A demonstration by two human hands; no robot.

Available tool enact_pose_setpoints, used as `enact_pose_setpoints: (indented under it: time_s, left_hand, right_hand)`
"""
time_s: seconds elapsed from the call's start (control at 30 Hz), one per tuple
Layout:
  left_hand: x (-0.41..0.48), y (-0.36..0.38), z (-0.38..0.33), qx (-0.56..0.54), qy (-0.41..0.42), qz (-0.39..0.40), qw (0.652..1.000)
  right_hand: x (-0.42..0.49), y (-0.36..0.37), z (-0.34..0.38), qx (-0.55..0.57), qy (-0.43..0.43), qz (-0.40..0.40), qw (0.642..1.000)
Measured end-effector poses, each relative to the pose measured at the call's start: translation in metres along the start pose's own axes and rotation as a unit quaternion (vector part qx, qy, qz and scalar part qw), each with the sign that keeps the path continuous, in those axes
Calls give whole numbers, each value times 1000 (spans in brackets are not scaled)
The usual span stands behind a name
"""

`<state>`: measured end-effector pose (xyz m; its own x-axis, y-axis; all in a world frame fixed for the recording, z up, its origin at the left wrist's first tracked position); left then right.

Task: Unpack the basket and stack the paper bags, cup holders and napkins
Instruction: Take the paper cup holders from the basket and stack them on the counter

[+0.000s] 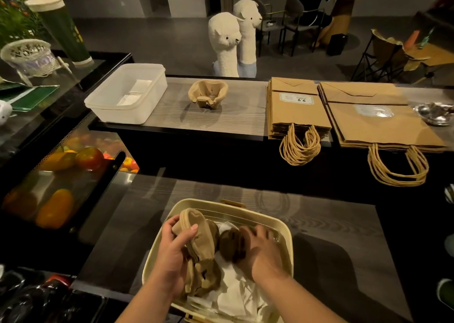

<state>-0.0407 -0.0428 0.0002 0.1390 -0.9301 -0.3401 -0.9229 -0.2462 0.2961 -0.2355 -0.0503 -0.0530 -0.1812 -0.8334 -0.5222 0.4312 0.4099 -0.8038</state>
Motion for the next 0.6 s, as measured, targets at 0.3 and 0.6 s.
enact_pose_setpoints:
  time_s: [0.3,0.6]
  left_hand:
    - [-8,0,10,-61,-17,0,998]
    - [-13,40,0,-95,3,151,984]
  right_hand:
    - [-42,-54,-5,723,25,44,689]
    - [-42,-38,20,609,10,-43,792]
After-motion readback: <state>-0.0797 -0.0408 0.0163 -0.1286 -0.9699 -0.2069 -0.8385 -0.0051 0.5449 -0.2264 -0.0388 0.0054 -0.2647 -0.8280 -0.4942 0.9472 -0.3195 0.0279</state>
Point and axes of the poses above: each hand's wrist, its own x-axis towards the middle knuckle, its own y-axis out of the palm, z = x × y, the point moved 4 cm from there along x, towards the middle knuckle, and after that the axes turned 10 degrees about y, right-handed, at the moved point
